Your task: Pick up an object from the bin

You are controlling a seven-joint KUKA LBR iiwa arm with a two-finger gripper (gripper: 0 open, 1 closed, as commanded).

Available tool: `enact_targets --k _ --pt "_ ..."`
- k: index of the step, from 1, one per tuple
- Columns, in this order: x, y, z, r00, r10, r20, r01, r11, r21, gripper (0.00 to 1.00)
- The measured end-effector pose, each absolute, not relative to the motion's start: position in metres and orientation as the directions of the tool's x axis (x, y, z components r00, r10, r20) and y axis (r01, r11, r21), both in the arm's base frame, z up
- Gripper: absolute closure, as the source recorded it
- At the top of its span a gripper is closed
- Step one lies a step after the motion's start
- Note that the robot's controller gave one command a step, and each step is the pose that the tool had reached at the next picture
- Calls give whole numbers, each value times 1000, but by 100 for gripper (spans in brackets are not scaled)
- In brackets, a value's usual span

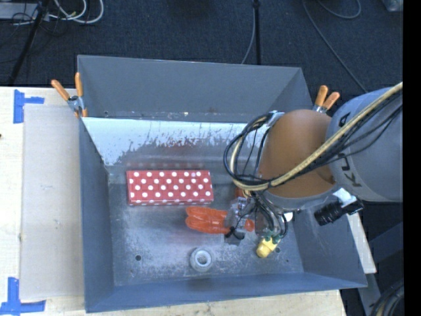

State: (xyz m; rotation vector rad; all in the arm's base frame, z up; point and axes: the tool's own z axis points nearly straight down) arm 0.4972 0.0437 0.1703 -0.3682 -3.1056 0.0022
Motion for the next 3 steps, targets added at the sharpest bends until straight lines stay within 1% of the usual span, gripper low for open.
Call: enact_targets --k 1,2,3 --pt "494 44 216 -981 194 22 194 981 -5 100" --pt "487 79 360 -938 347 13 347 938 -5 100" --pt "487 79 360 -938 346 14 346 938 -5 100"
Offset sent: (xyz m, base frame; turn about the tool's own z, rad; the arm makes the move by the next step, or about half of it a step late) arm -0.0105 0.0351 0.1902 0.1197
